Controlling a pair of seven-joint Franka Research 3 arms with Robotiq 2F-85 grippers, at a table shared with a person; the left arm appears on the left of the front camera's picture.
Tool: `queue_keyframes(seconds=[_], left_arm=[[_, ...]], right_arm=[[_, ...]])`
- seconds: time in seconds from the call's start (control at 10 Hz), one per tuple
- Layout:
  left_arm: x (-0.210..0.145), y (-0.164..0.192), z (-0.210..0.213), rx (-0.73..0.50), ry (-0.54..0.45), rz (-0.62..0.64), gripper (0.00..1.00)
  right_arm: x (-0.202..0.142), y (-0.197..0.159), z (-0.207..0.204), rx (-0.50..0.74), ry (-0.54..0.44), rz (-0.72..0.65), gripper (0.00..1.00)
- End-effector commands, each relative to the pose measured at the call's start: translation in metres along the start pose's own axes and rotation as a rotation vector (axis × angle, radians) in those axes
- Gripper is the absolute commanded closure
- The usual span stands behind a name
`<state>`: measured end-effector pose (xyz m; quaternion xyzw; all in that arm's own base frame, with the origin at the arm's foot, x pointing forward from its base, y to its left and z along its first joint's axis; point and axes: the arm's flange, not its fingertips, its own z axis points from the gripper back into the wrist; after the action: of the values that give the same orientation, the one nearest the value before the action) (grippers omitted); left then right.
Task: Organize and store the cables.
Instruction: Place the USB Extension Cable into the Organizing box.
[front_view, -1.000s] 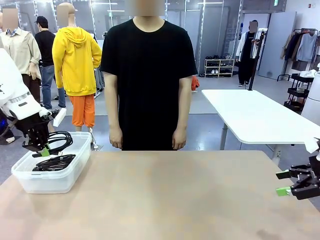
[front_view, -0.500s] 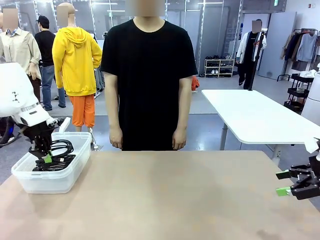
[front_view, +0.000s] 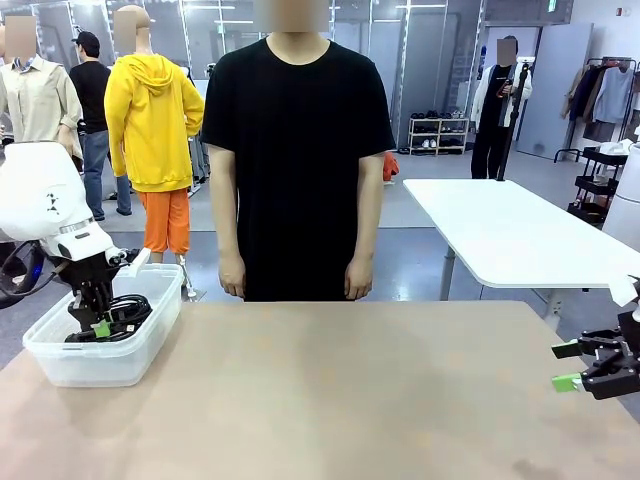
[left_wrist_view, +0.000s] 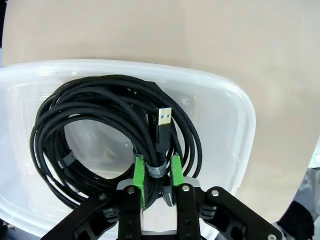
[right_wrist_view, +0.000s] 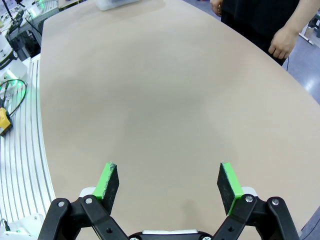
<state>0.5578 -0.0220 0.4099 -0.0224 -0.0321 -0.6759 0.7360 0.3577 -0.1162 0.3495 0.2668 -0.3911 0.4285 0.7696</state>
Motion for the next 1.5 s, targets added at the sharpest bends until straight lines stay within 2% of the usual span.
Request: queue_keyframes(seconds=[0.0,0.2,0.4,0.5,0.6,0.9,1.0,1.4], left_arm=[[0.001,0.002,0.010,-0.009,0.014,0.013,0.23],[-0.001,-0.001,0.015,0.005,0.017,0.016,0.00],[-0.006,-0.007,0.023,0.033,0.005,0.029,0.00],[-0.009,-0.009,0.026,0.043,0.000,0.040,0.06],[-0.011,-0.012,0.030,0.056,-0.005,0.045,0.00],[-0.010,-0.022,0.037,0.096,-0.018,0.048,0.00],[-0.010,-0.009,0.038,0.063,-0.011,0.030,0.00],[-0.010,-0.009,0.038,0.063,-0.011,0.030,0.00]], right_arm=[[0.004,-0.001,-0.001,-0.010,-0.009,-0.024,0.00],[0.004,-0.001,-0.001,-0.010,-0.009,-0.024,0.00],[0.004,-0.001,-0.001,-0.010,-0.009,-0.024,0.00],[0.004,-0.001,-0.001,-0.010,-0.009,-0.024,0.00],[0.004,-0.001,-0.001,-0.010,-0.009,-0.024,0.00],[0.004,-0.001,-0.001,-0.010,-0.009,-0.024,0.00],[0.004,-0.001,-0.001,-0.010,-0.009,-0.024,0.00],[0.004,-0.001,-0.001,-0.010,-0.009,-0.024,0.00]])
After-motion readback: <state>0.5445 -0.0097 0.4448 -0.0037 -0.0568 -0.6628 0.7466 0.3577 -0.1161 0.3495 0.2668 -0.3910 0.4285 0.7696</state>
